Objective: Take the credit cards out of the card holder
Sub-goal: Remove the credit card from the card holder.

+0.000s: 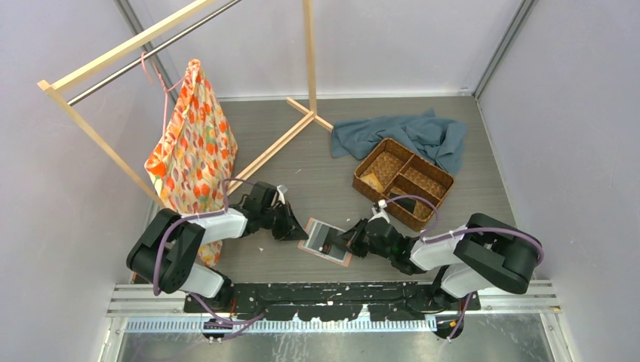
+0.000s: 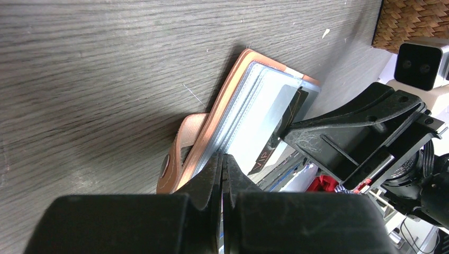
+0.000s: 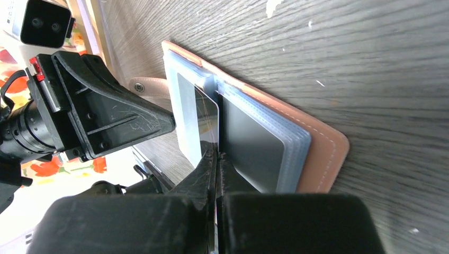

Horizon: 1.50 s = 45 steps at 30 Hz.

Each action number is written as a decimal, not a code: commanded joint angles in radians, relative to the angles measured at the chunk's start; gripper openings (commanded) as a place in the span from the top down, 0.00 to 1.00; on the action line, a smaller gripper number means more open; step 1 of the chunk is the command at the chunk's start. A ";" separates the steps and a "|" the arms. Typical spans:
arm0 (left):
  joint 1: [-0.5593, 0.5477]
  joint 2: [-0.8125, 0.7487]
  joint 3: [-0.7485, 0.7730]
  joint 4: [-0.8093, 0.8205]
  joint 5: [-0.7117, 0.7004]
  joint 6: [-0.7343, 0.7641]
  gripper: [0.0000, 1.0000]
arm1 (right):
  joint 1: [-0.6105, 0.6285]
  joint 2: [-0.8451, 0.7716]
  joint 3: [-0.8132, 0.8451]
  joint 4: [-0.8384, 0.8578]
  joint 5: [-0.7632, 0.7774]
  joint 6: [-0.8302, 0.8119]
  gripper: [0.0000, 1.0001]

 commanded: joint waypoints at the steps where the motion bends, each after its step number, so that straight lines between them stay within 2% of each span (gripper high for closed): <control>1: -0.006 0.028 -0.026 -0.030 -0.073 0.014 0.99 | 0.001 -0.055 -0.026 -0.015 0.041 -0.019 0.99; 6: -0.006 0.034 -0.025 -0.027 -0.073 0.015 0.99 | 0.002 -0.075 -0.024 -0.021 0.041 -0.034 0.99; 7: -0.006 0.035 -0.023 -0.025 -0.070 0.014 1.00 | 0.001 -0.073 -0.022 -0.019 0.042 -0.034 0.97; 10: -0.006 0.043 -0.019 -0.022 -0.065 0.014 1.00 | 0.001 -0.060 -0.018 -0.004 0.045 -0.034 0.75; 12: -0.006 0.047 -0.017 -0.021 -0.062 0.016 0.99 | 0.001 -0.049 -0.017 0.008 0.044 -0.034 0.65; 18: -0.006 0.058 -0.011 -0.017 -0.055 0.019 0.99 | 0.001 -0.009 -0.018 0.043 0.043 -0.025 0.53; 26: -0.006 0.062 -0.010 -0.016 -0.054 0.019 0.99 | 0.001 0.037 -0.044 0.121 0.056 0.010 0.50; 30: -0.006 0.050 -0.010 -0.024 -0.058 0.021 0.99 | 0.002 0.011 -0.054 0.094 0.075 0.012 0.50; 35: -0.015 -0.084 0.018 -0.084 -0.083 0.048 1.00 | 0.001 -0.059 -0.058 0.003 0.099 0.000 0.50; 36: -0.019 -0.103 0.037 -0.111 -0.089 0.063 0.98 | 0.001 -0.068 -0.057 -0.010 0.102 -0.003 0.50; 39: -0.028 -0.158 0.090 -0.189 -0.101 0.101 0.81 | 0.000 -0.075 -0.054 -0.025 0.107 -0.009 0.50; 45: -0.069 -0.142 0.127 -0.146 -0.062 0.086 0.79 | 0.001 -0.036 -0.049 0.014 0.099 -0.006 0.50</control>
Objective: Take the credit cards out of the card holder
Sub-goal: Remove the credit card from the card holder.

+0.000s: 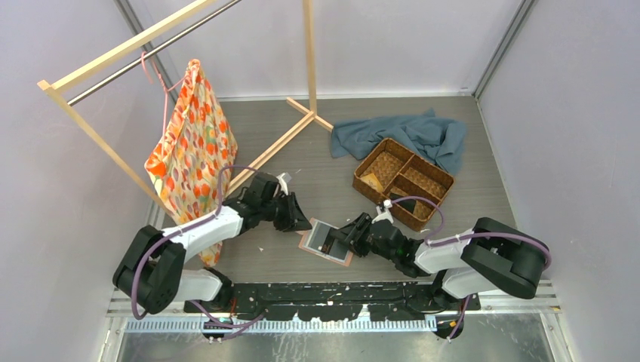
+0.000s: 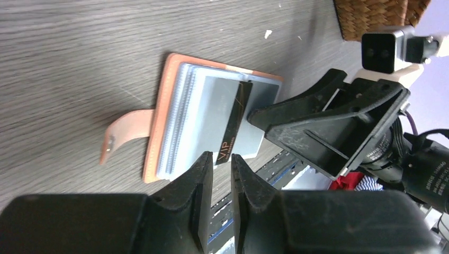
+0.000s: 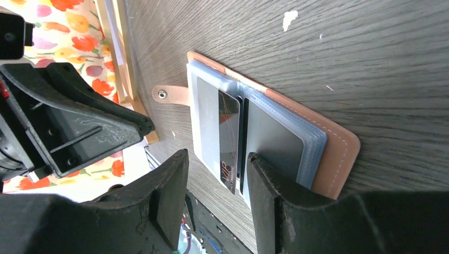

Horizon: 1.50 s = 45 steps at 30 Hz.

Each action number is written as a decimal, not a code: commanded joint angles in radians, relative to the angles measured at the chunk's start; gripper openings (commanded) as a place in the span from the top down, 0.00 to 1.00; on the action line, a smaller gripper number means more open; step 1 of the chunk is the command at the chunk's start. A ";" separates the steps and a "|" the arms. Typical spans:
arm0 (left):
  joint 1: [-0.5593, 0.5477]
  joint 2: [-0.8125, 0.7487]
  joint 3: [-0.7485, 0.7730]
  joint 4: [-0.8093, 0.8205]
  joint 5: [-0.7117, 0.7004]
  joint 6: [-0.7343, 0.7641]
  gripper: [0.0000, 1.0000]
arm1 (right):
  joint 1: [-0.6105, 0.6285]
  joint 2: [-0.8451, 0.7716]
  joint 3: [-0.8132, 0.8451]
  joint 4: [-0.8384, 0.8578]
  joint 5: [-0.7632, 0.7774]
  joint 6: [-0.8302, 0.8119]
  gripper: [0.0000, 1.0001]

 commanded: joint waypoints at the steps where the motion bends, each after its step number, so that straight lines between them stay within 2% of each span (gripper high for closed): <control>1: -0.033 0.017 0.024 0.026 0.022 0.002 0.80 | 0.000 0.033 -0.002 -0.026 0.040 -0.023 0.50; 11: -0.043 0.151 0.010 0.176 0.036 -0.022 0.83 | 0.001 0.043 -0.004 -0.016 0.032 -0.020 0.49; 26: -0.045 0.252 -0.013 0.175 0.025 -0.016 0.87 | 0.001 0.053 0.000 -0.014 0.033 -0.018 0.48; 45: -0.074 0.339 -0.041 0.213 0.017 -0.036 0.90 | 0.000 0.123 -0.039 0.076 0.056 0.002 0.47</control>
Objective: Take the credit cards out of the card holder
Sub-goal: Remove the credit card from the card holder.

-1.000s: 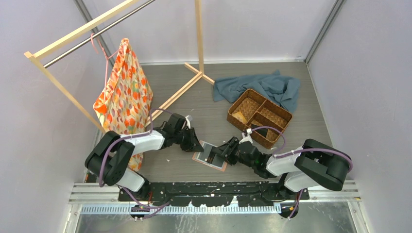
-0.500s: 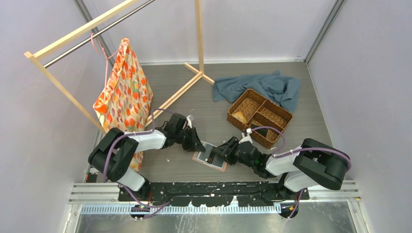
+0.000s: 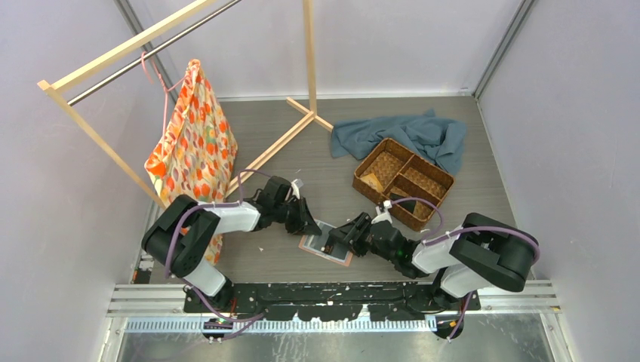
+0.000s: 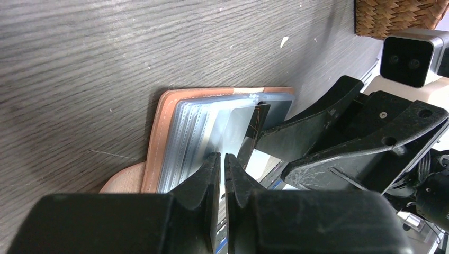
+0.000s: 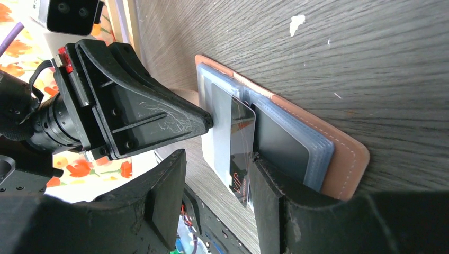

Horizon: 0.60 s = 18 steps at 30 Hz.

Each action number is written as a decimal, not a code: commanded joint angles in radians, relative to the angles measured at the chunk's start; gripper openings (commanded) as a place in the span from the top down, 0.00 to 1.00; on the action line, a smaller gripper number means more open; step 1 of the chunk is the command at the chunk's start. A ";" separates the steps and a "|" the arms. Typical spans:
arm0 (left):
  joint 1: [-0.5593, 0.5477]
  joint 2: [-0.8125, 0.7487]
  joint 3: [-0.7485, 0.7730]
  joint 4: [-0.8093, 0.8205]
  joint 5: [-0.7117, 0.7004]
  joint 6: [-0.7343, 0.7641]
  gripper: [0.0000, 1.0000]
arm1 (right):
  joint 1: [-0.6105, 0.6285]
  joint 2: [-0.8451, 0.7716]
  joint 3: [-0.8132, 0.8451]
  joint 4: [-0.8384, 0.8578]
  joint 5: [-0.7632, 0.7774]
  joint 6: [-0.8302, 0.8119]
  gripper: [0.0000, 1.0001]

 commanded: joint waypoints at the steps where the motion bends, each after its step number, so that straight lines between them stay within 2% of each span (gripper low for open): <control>1: -0.022 0.068 -0.043 -0.046 -0.063 0.020 0.90 | 0.001 0.057 -0.030 -0.029 0.050 -0.010 0.47; 8: -0.022 0.112 -0.041 -0.032 -0.058 0.020 0.91 | 0.001 0.095 -0.041 0.025 0.051 -0.004 0.46; 13: -0.022 0.116 -0.042 -0.030 -0.056 0.020 0.91 | 0.004 0.042 0.014 -0.171 0.056 -0.037 0.46; 18: -0.022 0.111 -0.045 -0.034 -0.058 0.022 0.91 | 0.006 -0.025 0.018 -0.268 0.096 -0.046 0.46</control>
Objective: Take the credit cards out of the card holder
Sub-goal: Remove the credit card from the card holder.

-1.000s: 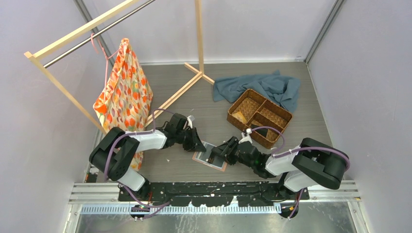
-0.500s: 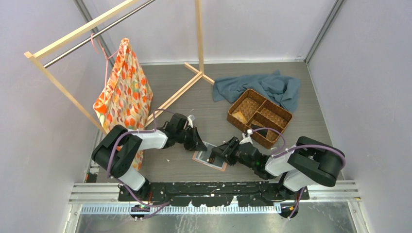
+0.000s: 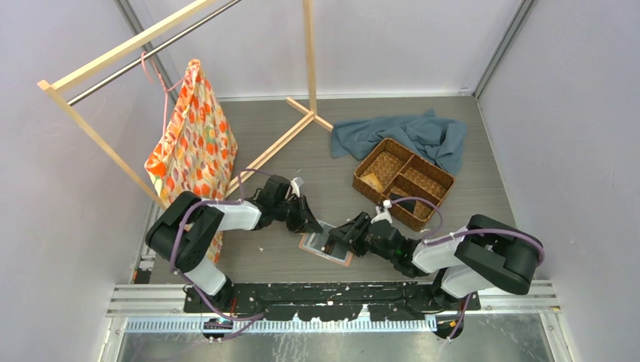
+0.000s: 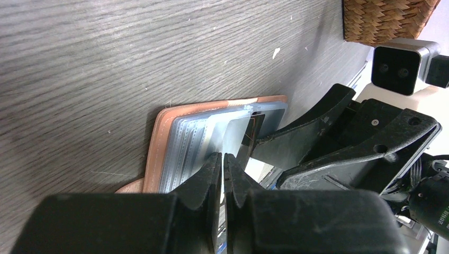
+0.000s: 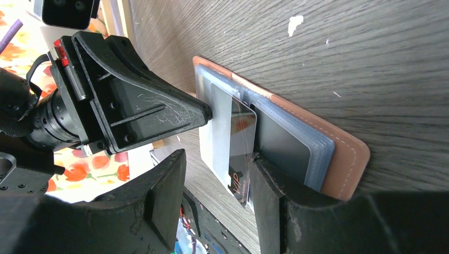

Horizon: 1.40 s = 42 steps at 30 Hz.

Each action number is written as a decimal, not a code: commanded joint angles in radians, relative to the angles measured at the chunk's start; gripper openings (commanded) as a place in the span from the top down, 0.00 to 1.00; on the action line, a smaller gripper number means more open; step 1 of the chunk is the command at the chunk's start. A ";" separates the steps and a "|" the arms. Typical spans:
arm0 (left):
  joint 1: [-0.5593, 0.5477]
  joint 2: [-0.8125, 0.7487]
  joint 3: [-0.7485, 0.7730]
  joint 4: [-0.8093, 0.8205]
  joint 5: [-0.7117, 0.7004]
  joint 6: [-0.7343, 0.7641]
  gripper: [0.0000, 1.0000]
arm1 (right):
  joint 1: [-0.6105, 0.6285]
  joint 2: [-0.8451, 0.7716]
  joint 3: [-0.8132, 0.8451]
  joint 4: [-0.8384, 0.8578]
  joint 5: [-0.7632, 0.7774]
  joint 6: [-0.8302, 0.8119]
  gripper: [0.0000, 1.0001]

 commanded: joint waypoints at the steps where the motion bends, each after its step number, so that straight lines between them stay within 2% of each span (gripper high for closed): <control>1: -0.039 0.072 -0.045 -0.104 -0.087 0.035 0.91 | 0.004 -0.020 0.004 -0.233 0.086 -0.054 0.47; 6: -0.038 0.081 -0.042 -0.102 -0.085 0.037 0.92 | 0.004 -0.043 -0.001 -0.232 0.090 -0.075 0.46; 17: -0.038 0.086 -0.039 -0.102 -0.081 0.039 0.92 | 0.004 -0.204 0.041 -0.450 0.143 -0.131 0.46; 23: -0.039 0.087 -0.043 -0.100 -0.076 0.039 0.92 | 0.004 -0.260 0.040 -0.492 0.148 -0.142 0.46; 31: -0.038 0.052 -0.056 -0.102 -0.064 0.036 0.92 | 0.005 -0.245 0.044 -0.484 0.134 -0.150 0.46; 34: -0.038 -0.036 -0.051 -0.156 -0.082 0.048 0.89 | 0.005 -0.249 0.042 -0.484 0.136 -0.150 0.46; 38: -0.038 -0.159 -0.023 -0.313 -0.161 0.088 0.81 | 0.004 -0.248 0.041 -0.483 0.136 -0.147 0.46; 42: -0.038 -0.211 -0.016 -0.385 -0.204 0.115 0.70 | 0.005 -0.243 0.042 -0.477 0.132 -0.148 0.46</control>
